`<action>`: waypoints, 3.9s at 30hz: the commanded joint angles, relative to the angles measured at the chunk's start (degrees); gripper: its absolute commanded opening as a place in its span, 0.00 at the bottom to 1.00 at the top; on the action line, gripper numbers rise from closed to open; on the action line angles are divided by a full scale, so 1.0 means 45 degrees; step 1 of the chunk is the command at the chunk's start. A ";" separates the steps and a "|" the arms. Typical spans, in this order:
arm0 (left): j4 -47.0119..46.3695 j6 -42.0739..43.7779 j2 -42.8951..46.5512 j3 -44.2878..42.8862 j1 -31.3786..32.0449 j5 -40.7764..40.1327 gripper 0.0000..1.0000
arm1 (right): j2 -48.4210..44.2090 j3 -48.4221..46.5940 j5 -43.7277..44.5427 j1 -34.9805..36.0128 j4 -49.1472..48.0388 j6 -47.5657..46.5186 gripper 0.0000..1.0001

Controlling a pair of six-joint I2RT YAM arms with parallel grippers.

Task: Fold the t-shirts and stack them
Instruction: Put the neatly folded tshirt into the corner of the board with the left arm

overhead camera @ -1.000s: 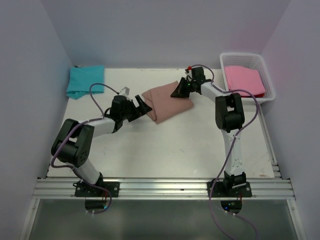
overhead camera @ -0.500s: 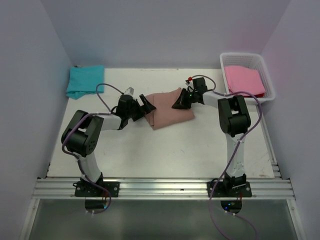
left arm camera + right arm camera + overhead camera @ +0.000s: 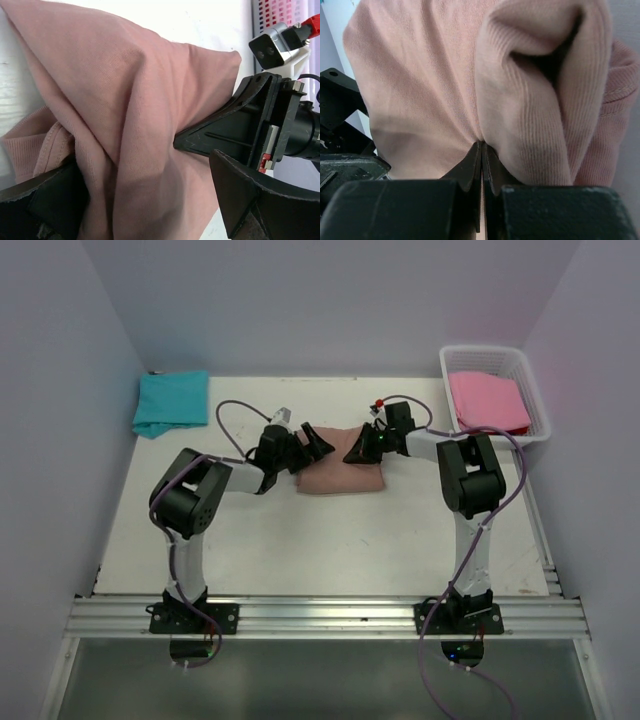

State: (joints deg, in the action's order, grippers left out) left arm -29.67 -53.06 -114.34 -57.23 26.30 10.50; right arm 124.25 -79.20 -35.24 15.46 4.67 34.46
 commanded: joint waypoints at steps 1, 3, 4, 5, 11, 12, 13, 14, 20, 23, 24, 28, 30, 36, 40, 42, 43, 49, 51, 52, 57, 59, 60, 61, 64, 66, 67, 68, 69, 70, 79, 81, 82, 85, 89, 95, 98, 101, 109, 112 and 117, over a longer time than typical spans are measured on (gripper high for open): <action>0.0619 -0.0143 -0.1152 0.0296 0.0151 0.0496 1.00 | -0.0130 0.0568 0.0762 0.0275 0.0721 -0.0470 0.00; 0.0072 -0.0143 -0.1269 0.0296 0.0151 0.0925 1.00 | -0.0130 0.0666 0.0781 0.0313 0.0682 -0.0431 0.00; -0.0046 -0.0143 -0.1289 0.0277 0.0151 0.1005 0.98 | -0.0091 0.0685 0.0743 0.0294 0.0662 -0.0431 0.00; -0.0298 -0.0066 -0.1328 0.0238 0.0151 0.1083 0.95 | -0.0071 0.0705 0.0762 0.0294 0.0624 -0.0411 0.00; -0.0440 0.0208 -0.1874 -0.0561 0.0112 0.1943 0.00 | -0.0110 0.0803 0.0723 0.0353 0.0584 -0.0469 0.00; -0.0496 0.0247 -0.1895 -0.0621 0.0131 0.2040 0.00 | -0.0149 0.0822 0.0703 0.0333 0.0603 -0.0489 0.00; -0.0574 0.0286 -0.1875 -0.0641 0.0112 0.2080 0.00 | -0.0188 0.0822 0.0684 0.0352 0.0623 -0.0528 0.00; -0.0632 0.0345 -0.1817 -0.0699 0.0112 0.2080 0.00 | -0.0188 0.0861 0.0684 0.0333 0.0623 -0.0586 0.00; -0.0653 0.0638 -0.1096 -0.0700 -0.0044 0.2041 0.00 | -0.0714 0.1075 -0.0327 0.0353 0.0332 -0.0802 0.00; -0.0498 0.0833 -0.0356 -0.0525 -0.0297 0.2022 0.00 | -0.1900 0.1601 -0.1304 0.0353 -0.0605 -0.0569 0.07; -0.0458 0.0892 -0.0081 -0.0408 -0.0395 0.2002 0.00 | -0.2313 0.1700 -0.1328 0.0353 -0.0859 -0.0548 0.22; -0.0107 0.1436 0.2295 0.0237 -0.1176 0.1535 0.00 | -0.4929 0.2130 -0.1036 0.0333 -0.0861 -0.0723 0.52; 0.0575 0.1789 0.3179 0.0316 -0.1761 0.0971 0.00 | -0.6297 0.2326 -0.0725 0.0333 -0.0299 -0.1035 0.55; 0.1008 0.2005 0.6013 0.0433 -0.3421 0.0616 0.00 | -0.9128 0.3281 -0.0235 0.0333 0.0914 -0.1621 0.56; 0.0912 0.1773 0.6485 0.0063 -0.4534 0.0615 0.00 | -1.0301 0.4451 -0.0118 0.0353 0.1754 -0.2051 0.56; 0.0561 0.1421 0.6348 0.0004 -0.5491 0.0810 0.00 | -1.0753 0.4960 -0.0214 0.0353 0.1853 -0.2052 0.55; 0.0036 0.0936 0.6135 -0.0016 -0.6190 0.0869 0.00 | -1.1103 0.5369 -0.0292 0.0353 0.1970 -0.2052 0.55; -0.1452 -0.0123 0.4419 -0.1592 -0.7894 0.1025 0.00 | -1.2295 0.6757 -0.0177 0.0372 0.2945 -0.2421 0.54; -0.1512 -0.0201 0.3560 -0.2820 -0.8168 0.1123 0.00 | -1.2512 0.7148 -0.0136 0.0372 0.3162 -0.2365 0.54; -0.1570 -0.0221 0.3284 -0.3235 -0.8247 0.1104 0.00 | -1.2687 0.7266 -0.0175 0.0372 0.3162 -0.2326 0.54; -0.1958 -0.0940 0.1022 -0.6569 -0.8813 0.1474 0.00 | -1.2845 0.7619 0.0078 0.0411 0.3552 -0.2266 0.52; -0.2137 -0.1158 0.0413 -0.7550 -0.8912 0.1398 0.00 | -1.2728 0.7503 0.0233 0.0411 0.3921 -0.2383 0.52; -0.2021 -0.1120 -0.0170 -0.8599 -0.8951 0.1242 0.00 | -1.2708 0.7367 0.0447 0.0411 0.4079 -0.2480 0.52; -0.1884 -0.0965 -0.0485 -0.9170 -0.9009 0.1066 0.00 | -1.2650 0.7307 0.0527 0.0450 0.4196 -0.2559 0.52; -0.0655 -0.0281 -0.2008 -1.1690 -0.9087 0.0090 0.00 | -1.2454 0.6995 0.0741 0.0431 0.4704 -0.2774 0.52; -0.0129 -0.0183 -0.3215 -1.3074 -0.9204 -0.0340 0.00 | -1.2434 0.6742 0.0936 0.0450 0.5211 -0.2911 0.52; 0.0029 -0.0163 -0.3532 -1.3334 -0.9379 -0.0516 0.00 | -1.2434 0.6663 0.1112 0.0450 0.5368 -0.3027 0.52; 0.0514 0.0070 -0.4019 -1.3491 -0.9439 -0.1001 0.00 | -1.2415 0.6585 0.1171 0.0450 0.5601 -0.3067 0.52; 0.0751 0.0169 -0.4159 -1.3357 -0.9517 -0.1354 0.00 | -1.2415 0.6565 0.1191 0.0450 0.5623 -0.3029 0.52; 0.0850 0.0247 -0.4257 -1.3085 -0.9556 -0.1609 0.00 | -1.2396 0.6565 0.1172 0.0470 0.5584 -0.2990 0.51; 0.0597 -0.0396 -0.4025 -0.7519 -0.9752 -0.3700 0.00 | -1.2531 0.6135 0.1015 0.0451 0.6072 -0.2911 0.51; 0.0675 -0.0436 -0.3654 -0.6796 -0.9752 -0.3818 0.00 | -1.2668 0.6135 0.1016 0.0451 0.6131 -0.2911 0.51; 0.0734 -0.0513 -0.3537 -0.6600 -0.9752 -0.3915 0.00 | -1.2785 0.6135 0.1016 0.0450 0.6150 -0.2911 0.51; 0.0793 -0.0883 -0.2854 -0.5703 -0.9752 -0.3974 0.00 | -1.2942 0.6252 0.0977 0.0451 0.6092 -0.2833 0.51; 0.0831 -0.1139 -0.2384 -0.5271 -0.9752 -0.3878 0.00 | -1.3234 0.6408 0.0840 0.0450 0.6072 -0.2736 0.50; -0.0240 -0.1548 -0.1194 -0.4198 -0.9791 -0.3233 0.74 | -1.3547 0.6564 0.0762 0.0450 0.6092 -0.2696 0.53; -0.0475 -0.1998 0.0405 -0.3066 -0.9771 -0.3349 1.00 | -1.3626 0.6545 0.0742 0.0470 0.6092 -0.2716 0.57; -0.0710 -0.2408 0.2553 -0.1583 -0.9635 -0.3622 1.00 | -1.3664 0.6409 0.0742 0.0489 0.6131 -0.2736 0.62; -0.2074 -0.0986 0.5394 0.0142 -0.9030 -0.2983 1.00 | -1.4191 0.6544 0.0255 0.0529 0.5663 -0.2462 0.64; -0.2641 -0.0924 0.3759 -0.1336 -0.9398 -0.0646 0.97 | -1.4562 0.6740 0.0118 0.0548 0.5682 -0.2384 0.62; -0.2258 -0.1762 0.0962 -0.3605 -0.9693 -0.0555 0.68 | -1.5363 0.7248 -0.0058 0.0548 0.5701 -0.2247 0.58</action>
State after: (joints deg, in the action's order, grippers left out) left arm -40.14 -60.42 -104.42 -69.04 -16.03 5.80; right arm 57.25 -47.79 -33.21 17.63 31.16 23.16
